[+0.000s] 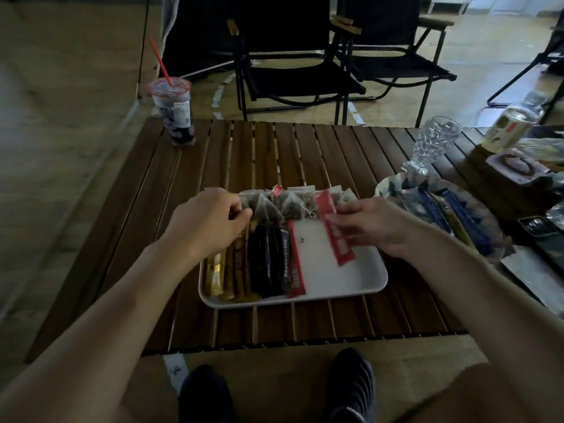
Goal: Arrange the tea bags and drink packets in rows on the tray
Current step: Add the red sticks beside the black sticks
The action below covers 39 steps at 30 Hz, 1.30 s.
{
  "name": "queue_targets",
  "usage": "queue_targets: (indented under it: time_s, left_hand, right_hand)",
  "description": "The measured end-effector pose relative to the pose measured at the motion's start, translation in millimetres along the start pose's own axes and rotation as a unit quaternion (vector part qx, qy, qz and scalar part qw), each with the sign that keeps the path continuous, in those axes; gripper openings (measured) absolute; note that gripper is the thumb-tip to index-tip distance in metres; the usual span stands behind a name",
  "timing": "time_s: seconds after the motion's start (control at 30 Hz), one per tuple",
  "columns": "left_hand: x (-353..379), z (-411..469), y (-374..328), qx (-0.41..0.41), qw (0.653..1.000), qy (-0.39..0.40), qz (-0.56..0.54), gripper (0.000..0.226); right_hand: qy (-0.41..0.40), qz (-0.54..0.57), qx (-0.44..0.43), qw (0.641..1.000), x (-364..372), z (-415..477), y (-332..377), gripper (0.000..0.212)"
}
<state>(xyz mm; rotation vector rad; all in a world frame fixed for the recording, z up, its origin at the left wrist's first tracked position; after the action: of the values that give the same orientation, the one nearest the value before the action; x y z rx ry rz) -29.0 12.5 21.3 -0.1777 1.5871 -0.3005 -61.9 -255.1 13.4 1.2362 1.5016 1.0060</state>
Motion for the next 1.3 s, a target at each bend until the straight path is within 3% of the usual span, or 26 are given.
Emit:
queue_targets:
  time_s: [0.13, 1.07, 1.3]
  left_hand:
    - [-2.4, -2.7, 6.8, -0.008, 1.0, 0.009, 0.007, 0.027]
    - [1.1, -2.1, 1.6, -0.002, 1.0, 0.014, 0.012, 0.026]
    - [3.5, -1.3, 0.9, 0.0, 1.0, 0.015, 0.018, 0.028]
  right_hand:
    - [0.061, -0.069, 0.003, 0.996, 34.6, 1.6, -7.9, 0.011]
    - [0.061, -0.201, -0.054, 0.976, 59.6, 2.5, -21.4, 0.015]
    - [0.072, -0.235, -0.064, 0.967, 58.6, 4.0, -24.1, 0.025]
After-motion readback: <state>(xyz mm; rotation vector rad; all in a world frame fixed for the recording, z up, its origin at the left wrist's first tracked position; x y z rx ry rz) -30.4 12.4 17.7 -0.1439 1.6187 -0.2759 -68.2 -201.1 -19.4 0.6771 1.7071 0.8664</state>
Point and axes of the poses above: each hand's wrist, its own z-axis towards the middle knuckle, its own x-axis out of the palm, y = z × x, the point moved 1 cm from there along z, towards the middle knuckle, and after that the axes turned 15 degrees about -x, right-handed, at the moved point
